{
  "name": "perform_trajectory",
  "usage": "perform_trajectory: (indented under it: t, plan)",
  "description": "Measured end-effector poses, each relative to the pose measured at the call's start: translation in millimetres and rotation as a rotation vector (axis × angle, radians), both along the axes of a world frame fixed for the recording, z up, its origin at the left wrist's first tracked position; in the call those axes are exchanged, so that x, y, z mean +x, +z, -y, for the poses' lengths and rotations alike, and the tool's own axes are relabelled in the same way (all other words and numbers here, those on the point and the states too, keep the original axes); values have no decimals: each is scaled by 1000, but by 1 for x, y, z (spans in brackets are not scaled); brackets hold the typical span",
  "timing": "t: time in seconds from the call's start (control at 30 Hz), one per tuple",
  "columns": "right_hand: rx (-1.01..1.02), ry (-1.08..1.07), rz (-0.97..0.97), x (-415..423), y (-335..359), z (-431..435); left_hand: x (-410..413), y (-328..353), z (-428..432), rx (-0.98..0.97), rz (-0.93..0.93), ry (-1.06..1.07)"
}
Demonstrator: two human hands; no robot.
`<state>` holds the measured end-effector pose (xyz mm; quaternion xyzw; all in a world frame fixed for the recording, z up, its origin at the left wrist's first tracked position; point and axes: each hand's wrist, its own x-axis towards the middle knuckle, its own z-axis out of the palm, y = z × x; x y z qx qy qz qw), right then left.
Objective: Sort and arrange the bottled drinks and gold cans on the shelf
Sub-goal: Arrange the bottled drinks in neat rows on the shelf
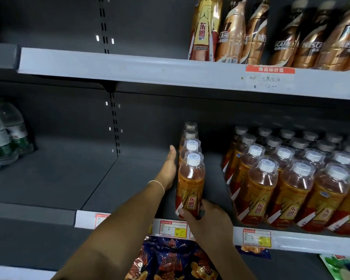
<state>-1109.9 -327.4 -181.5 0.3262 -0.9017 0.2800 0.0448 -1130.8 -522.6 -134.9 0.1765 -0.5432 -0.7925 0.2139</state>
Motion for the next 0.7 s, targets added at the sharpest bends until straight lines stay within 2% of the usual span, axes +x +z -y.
perform_trajectory:
  t: [0.13,0.33,0.7]
  plan:
    - [14,-14,-24,1,-3,0,-11,-10,4,98,-54,-98]
    - [-3,-42,-51,4,-2,1,-20,-23,12,137,-117,-156]
    - [-1,-19,-56,3,3,4,-29,-25,18,176,-60,-162]
